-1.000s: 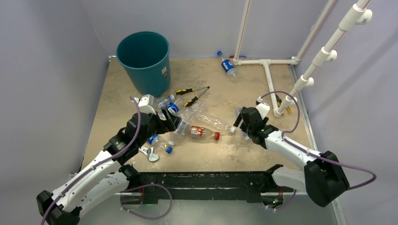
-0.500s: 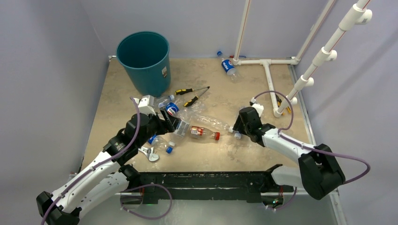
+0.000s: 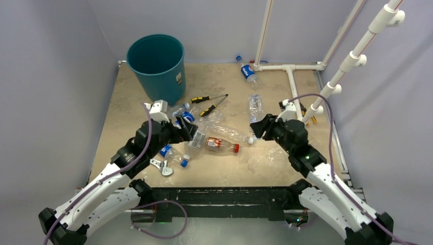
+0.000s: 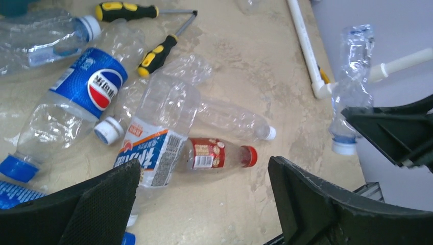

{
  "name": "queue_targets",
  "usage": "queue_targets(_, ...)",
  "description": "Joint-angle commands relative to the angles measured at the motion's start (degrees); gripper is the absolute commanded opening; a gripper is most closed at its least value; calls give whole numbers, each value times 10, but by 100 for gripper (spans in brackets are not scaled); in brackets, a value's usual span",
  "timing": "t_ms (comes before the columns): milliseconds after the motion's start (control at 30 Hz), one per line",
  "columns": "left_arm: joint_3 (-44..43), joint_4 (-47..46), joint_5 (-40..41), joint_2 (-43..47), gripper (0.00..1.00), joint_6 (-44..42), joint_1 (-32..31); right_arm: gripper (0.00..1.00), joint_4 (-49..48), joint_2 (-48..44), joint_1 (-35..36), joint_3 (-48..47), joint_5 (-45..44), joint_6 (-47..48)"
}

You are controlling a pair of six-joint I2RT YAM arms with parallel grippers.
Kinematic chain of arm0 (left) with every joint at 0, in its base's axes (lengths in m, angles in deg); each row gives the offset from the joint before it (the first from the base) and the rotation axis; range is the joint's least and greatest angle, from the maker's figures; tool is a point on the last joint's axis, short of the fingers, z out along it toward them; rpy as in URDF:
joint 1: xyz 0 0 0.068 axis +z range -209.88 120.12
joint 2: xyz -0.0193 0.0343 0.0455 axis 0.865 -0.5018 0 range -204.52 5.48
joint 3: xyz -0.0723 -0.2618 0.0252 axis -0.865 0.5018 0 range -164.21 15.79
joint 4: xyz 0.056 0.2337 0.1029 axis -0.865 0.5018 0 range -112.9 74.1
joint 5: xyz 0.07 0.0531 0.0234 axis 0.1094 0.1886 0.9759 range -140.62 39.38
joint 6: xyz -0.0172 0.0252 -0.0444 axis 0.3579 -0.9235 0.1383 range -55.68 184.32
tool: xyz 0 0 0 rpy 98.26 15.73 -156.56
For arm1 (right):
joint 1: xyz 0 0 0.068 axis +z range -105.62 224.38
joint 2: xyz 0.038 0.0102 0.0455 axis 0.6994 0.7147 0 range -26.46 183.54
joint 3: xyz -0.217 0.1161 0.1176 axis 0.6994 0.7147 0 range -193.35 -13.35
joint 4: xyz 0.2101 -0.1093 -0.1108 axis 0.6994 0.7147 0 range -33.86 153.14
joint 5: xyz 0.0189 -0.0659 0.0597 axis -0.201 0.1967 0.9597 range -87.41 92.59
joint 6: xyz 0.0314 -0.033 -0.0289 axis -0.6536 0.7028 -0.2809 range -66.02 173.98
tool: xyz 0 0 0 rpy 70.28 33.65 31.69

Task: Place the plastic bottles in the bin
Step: Pick up the plastic bottle at the center of the board, then place the plastic bottle in the trash bin.

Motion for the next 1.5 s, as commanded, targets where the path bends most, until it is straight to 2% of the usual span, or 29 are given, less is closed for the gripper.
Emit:
queue_targets(0, -71, -58, -27, -18, 99, -56, 0, 41, -70, -73, 9, -38, 260, 109)
queue_targets(133, -118, -136, -185, -57, 100, -83, 0, 41, -105, -107, 11, -42, 376, 116)
queue_targets(233, -118, -212, -256, -75, 100, -55, 0, 42, -132, -121, 11, -34, 414, 111)
queue_targets(467, -61, -433, -319, -88, 100, 23, 0, 41, -155, -122, 12, -27, 436, 105)
queue_targets(633, -89, -458, -358, -150, 100, 53, 0, 39, -155, -115, 12, -30, 434, 108)
queue_targets(733, -89, -506, -386, -181, 99, 88, -1, 39, -158, -107, 13, -33, 433, 109)
queue_targets(900, -95, -522, -405, -218, 100, 114, -2, 38, -157, -87, 28, -47, 422, 116)
queue_targets(1000, -99, -522, -410, -226, 97, 117, -2, 38, -141, -71, 56, -60, 385, 133)
queue_targets(1200, -119, -482, -420, -226, 78, 98, -2, 37, -109, -38, 156, -87, 272, 163)
queue_targets(1333, -109, -470, -422, -214, 68, 94, -2, 36, -117, -41, 164, -85, 250, 161)
queue_targets(1400, -104, -463, -422, -204, 65, 93, -2, 36, -120, -44, 164, -84, 242, 159)
queue_targets(1467, -103, -447, -418, -193, 67, 87, -2, 35, -122, -50, 164, -83, 235, 157)
